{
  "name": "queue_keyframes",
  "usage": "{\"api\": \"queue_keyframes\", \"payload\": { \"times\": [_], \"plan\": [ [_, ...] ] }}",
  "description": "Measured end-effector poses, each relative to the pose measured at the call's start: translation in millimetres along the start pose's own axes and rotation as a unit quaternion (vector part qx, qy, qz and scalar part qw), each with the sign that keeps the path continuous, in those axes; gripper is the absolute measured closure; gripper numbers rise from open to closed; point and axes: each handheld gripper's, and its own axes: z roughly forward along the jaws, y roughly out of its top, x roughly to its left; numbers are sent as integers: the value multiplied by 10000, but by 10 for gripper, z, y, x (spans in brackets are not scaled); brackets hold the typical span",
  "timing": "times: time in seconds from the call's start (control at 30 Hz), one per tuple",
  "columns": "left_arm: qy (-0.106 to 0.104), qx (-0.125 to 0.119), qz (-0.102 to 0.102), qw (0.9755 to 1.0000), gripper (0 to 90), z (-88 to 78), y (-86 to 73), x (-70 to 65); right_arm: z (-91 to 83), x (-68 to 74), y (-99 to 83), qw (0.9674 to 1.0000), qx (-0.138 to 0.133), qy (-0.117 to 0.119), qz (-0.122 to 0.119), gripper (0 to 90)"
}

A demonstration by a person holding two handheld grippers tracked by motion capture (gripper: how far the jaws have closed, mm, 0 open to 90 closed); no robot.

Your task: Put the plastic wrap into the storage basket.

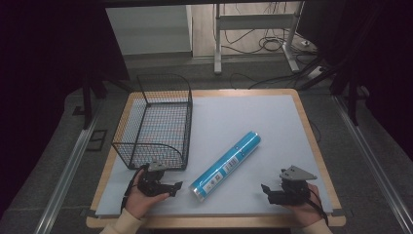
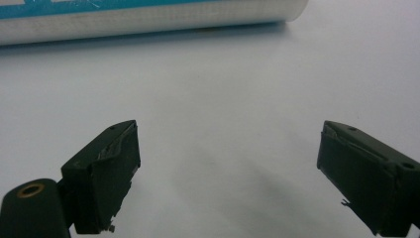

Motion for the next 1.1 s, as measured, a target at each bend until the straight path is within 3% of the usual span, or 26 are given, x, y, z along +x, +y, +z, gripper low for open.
{"api": "queue_keyframes", "payload": {
  "times": [0.27, 0.57, 0.67, 0.8, 1.1],
  "plan": [
    [56, -50, 118, 9999, 163, -118, 80, -104, -25, -31, 3, 9999, -51, -46, 98, 100],
    [33, -242, 66, 9997, 187, -311, 224, -231, -46, -57, -9, 9999, -101, 50, 109, 104],
    [-83, -248, 48, 9996, 186, -326, 258, -269, -44, -65, -14, 9998, -111, 82, 116, 108],
    [26, -197, 180, 9996, 176, -310, 308, -341, -49, -50, -1, 9998, -113, 70, 117, 109],
    [-86, -134, 333, 9993, 172, -343, 394, -441, -55, -42, -4, 9998, -132, 73, 105, 111]
  ]
}}
